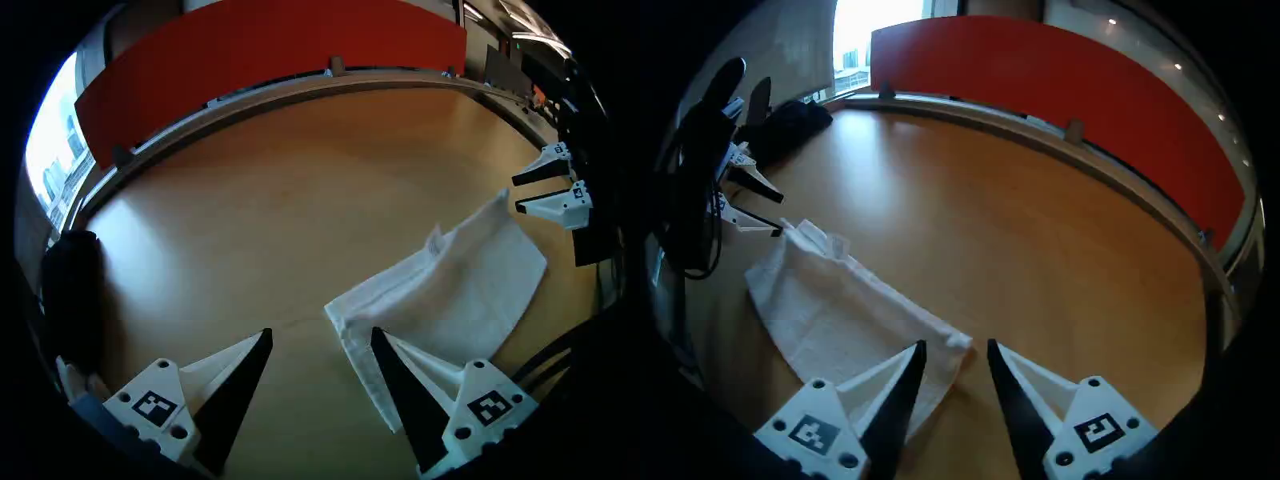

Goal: Fold towel

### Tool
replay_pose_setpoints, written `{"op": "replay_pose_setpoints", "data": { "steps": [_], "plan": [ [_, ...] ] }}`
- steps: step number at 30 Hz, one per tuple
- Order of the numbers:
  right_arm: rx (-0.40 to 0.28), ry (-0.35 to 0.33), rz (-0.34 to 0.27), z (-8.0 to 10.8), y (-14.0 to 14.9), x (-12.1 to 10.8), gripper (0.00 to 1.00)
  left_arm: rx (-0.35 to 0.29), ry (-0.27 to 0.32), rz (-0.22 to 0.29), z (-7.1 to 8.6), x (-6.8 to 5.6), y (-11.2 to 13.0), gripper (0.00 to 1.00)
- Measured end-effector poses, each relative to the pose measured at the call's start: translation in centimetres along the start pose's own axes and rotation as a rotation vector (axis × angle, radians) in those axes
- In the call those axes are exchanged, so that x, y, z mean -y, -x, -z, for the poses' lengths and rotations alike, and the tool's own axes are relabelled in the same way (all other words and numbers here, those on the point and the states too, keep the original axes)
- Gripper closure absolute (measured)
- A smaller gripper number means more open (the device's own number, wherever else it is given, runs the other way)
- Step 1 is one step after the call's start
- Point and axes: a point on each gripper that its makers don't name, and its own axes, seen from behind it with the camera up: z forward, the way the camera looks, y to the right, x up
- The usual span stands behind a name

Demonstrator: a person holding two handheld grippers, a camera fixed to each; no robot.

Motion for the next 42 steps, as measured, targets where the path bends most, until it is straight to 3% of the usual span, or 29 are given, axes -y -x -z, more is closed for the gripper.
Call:
{"op": "replay_pose_setpoints", "data": {
  "steps": [3, 4, 14, 32, 42],
  "plan": [
    [-0.010, -0.008, 0.001, 0.3, -0.1, 0.3, 0.01, -0.005, 0.003, 0.007, 0.4, 0.0, 0.0, 0.08],
    [-0.012, -0.010, 0.001, 0.4, -0.1, 0.4, 0.00, -0.005, 0.006, 0.010, 0.5, 0.0, 0.1, 0.08],
    [-0.016, -0.013, 0.003, 1.9, 0.9, 1.2, 0.00, -0.018, 0.021, 0.050, 2.1, -0.8, 1.2, 0.08],
    [-0.024, -0.003, -0.040, 5.9, 4.1, 2.8, 0.00, -0.022, 0.028, 0.114, 5.8, -3.1, 5.5, 0.08],
    [-0.016, -0.006, -0.046, 7.3, 5.7, 3.4, 0.00, -0.025, 0.022, 0.133, 6.8, -3.7, 6.8, 0.08]
  ]
}}
